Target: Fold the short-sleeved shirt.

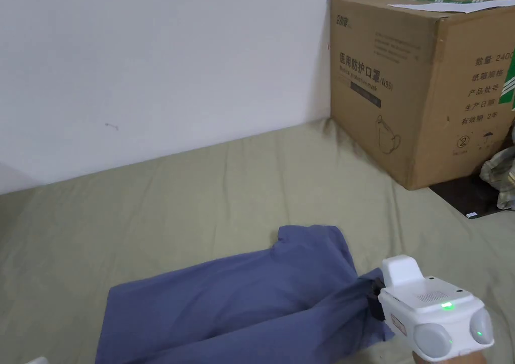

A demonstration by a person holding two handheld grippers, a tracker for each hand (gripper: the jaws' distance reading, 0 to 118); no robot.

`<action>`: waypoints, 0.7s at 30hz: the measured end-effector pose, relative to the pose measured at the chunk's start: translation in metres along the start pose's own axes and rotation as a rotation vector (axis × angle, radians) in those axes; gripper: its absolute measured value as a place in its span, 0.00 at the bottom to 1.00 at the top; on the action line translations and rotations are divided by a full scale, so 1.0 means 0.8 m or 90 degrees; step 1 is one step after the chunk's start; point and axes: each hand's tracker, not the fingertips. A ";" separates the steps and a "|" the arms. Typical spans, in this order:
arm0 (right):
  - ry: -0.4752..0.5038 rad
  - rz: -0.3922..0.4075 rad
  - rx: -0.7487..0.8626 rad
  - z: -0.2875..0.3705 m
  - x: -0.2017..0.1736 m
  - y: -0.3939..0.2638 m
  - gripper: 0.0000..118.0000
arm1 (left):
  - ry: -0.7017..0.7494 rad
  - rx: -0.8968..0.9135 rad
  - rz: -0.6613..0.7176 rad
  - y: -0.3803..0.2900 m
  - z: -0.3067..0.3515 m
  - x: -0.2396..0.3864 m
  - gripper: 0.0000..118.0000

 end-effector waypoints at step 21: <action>-0.014 -0.054 -0.132 -0.099 0.000 0.009 0.79 | 0.017 -0.084 -0.009 0.023 -0.101 0.036 0.56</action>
